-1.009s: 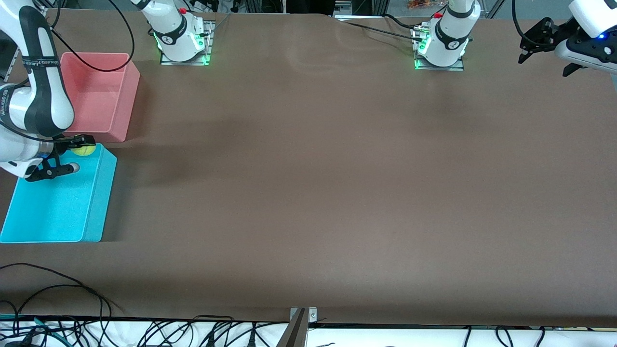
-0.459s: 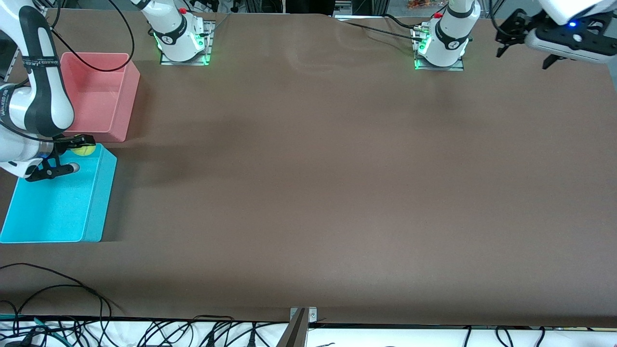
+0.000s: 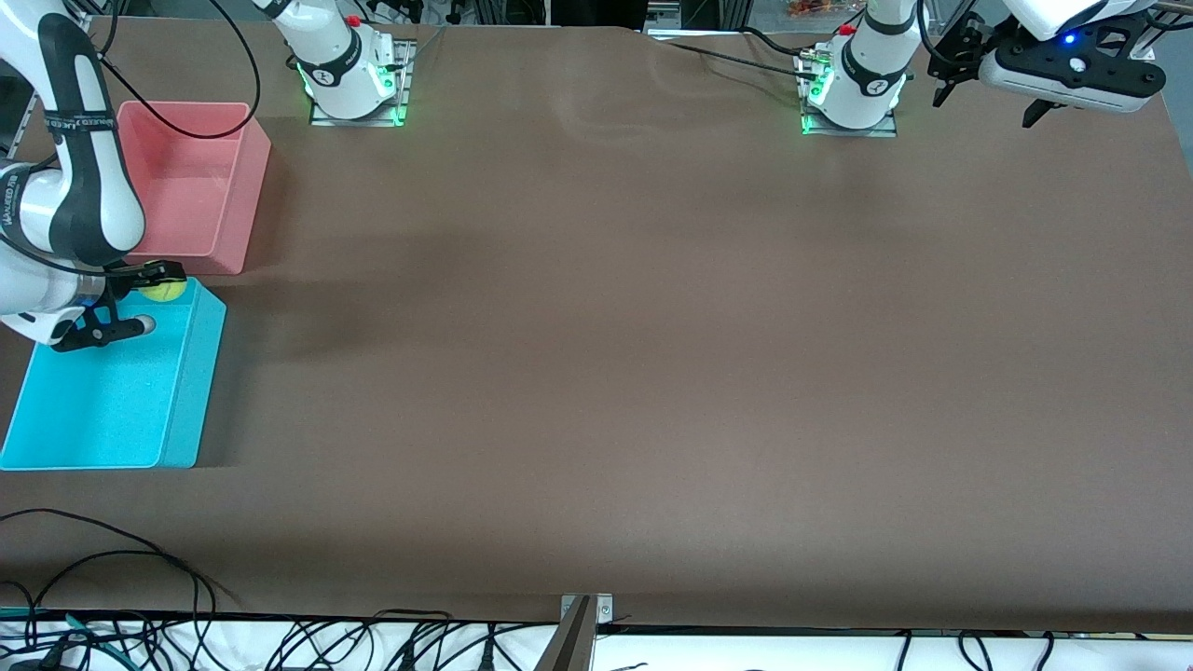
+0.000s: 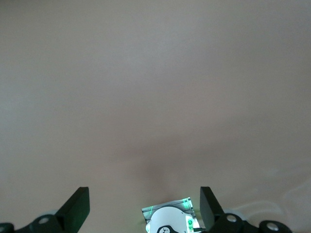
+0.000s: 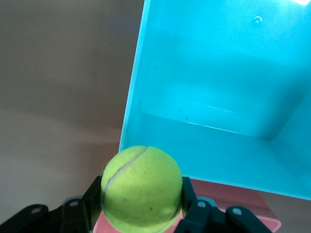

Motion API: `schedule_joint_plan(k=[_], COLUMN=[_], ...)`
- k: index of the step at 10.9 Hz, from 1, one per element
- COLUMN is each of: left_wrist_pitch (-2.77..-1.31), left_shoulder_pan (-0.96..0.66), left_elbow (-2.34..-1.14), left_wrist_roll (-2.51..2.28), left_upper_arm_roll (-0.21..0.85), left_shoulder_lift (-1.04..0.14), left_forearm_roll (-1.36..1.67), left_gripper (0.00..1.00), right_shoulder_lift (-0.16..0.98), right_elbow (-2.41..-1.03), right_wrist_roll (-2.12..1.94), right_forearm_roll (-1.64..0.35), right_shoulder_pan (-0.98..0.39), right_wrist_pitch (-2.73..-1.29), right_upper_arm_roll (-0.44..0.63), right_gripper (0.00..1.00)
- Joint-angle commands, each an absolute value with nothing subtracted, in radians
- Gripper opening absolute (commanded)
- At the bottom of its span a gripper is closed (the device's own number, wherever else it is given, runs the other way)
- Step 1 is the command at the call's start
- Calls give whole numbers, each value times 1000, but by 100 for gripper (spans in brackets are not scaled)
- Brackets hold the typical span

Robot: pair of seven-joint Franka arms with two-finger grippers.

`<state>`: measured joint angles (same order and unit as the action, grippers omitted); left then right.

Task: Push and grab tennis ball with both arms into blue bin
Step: 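Carry the ball with the right gripper over the cyan bin, then open the right gripper to drop the ball into the cyan bin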

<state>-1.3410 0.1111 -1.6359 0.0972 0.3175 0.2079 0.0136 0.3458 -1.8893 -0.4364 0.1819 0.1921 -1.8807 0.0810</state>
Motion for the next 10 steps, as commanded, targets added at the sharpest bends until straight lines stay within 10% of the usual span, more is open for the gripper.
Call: schedule_joint_plan(k=[1,10], left_wrist_pitch=[-1322,-1322], left_shoulder_pan=[115,169], left_elbow=[-1611,-1595], left_wrist_roll=[87,100], left_upper_arm_roll=[318,299], left_shoulder_lift=[193,176], left_forearm_roll=[8,18], left_gripper=[100,100], right_shoulder_lift=[520,529], right_elbow=[-1704,-1703], right_wrist_roll=[-710,-715], right_forearm_roll=[63,63], right_shoulder_pan=[282,285], right_wrist_pitch=[-1875,-1879], right_upper_arm_roll=[71,71], right_gripper=[29,29])
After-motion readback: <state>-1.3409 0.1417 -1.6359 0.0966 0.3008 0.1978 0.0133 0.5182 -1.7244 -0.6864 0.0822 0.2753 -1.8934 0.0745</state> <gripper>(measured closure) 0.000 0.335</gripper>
